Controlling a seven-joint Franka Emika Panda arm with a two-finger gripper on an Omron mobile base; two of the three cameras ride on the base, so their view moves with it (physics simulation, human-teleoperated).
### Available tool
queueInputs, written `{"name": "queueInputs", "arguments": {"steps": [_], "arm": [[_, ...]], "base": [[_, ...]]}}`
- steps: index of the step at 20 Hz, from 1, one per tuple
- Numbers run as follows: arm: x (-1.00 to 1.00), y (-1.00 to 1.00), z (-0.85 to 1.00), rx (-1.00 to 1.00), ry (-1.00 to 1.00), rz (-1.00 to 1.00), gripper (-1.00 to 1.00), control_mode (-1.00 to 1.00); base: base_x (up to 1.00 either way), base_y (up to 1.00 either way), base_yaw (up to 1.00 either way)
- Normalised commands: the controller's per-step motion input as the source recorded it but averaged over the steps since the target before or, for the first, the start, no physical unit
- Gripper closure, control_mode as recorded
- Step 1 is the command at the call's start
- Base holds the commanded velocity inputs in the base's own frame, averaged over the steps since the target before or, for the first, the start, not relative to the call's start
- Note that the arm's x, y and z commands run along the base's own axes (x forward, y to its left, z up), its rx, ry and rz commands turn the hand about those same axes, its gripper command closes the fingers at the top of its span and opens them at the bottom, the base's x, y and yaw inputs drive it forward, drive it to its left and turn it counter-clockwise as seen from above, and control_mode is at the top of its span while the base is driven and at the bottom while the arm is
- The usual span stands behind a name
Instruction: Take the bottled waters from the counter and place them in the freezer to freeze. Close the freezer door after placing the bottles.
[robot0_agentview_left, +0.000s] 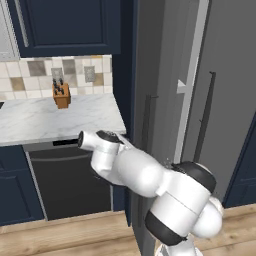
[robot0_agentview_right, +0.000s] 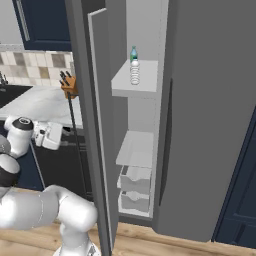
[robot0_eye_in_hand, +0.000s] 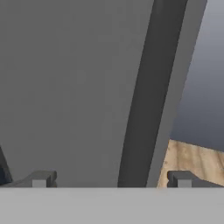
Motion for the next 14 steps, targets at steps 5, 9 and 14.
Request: {"name": "queueInputs", "arguments": {"steps": [5,9,14], "arm": [[0.01,-0.36,0.00,0.00,-0.01,-0.15,-1.00,-1.00],[-0.10,-0.49,0.00,0.00,-0.03,-0.12,-1.00,-1.00],[-0.52,-0.49,0.00,0.00,-0.15,-0.08,-1.00,-1.00]], "base": [[0.00,0.00,0.00],[0.00,0.00,0.00],[0.00,0.00,0.00]]}}
